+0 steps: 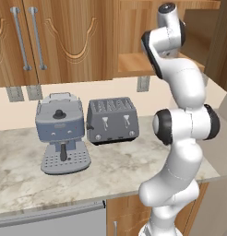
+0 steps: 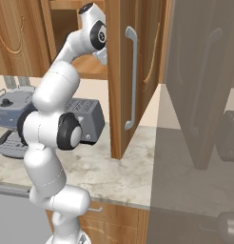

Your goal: There is a bowl on the dining counter. Grab a lemon wedge from the fridge and place it in the bowl. Then get the liquor bottle and glass cup from the cabinet and place them next to the bowl.

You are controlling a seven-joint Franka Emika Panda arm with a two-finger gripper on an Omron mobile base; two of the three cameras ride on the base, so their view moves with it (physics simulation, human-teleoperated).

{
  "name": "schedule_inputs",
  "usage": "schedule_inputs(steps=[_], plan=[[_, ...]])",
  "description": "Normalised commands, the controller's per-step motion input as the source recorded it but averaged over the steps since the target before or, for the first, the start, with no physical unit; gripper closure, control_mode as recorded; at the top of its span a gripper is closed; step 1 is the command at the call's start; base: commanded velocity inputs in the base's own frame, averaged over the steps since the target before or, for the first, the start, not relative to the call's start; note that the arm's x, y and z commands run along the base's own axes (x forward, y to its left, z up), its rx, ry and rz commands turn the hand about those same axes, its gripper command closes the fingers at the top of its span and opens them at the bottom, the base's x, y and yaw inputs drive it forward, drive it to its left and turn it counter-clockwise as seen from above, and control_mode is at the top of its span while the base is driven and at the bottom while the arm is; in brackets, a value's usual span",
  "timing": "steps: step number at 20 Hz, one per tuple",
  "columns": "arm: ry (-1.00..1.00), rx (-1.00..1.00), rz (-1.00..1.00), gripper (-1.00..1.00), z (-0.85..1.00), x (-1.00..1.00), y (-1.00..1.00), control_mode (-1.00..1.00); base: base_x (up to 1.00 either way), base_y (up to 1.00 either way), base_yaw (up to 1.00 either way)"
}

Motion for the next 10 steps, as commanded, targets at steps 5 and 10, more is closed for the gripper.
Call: schedule_inputs(steps=[5, 10], plan=[[0.0, 0.0, 0.0, 1.0, 0.0, -0.53, 0.06, -1.0, 0.0, 0.0, 0.0], [0.0, 0.0, 0.0, 1.0, 0.0, -0.84, 0.14, -1.0, 0.0, 0.0, 0.0]])
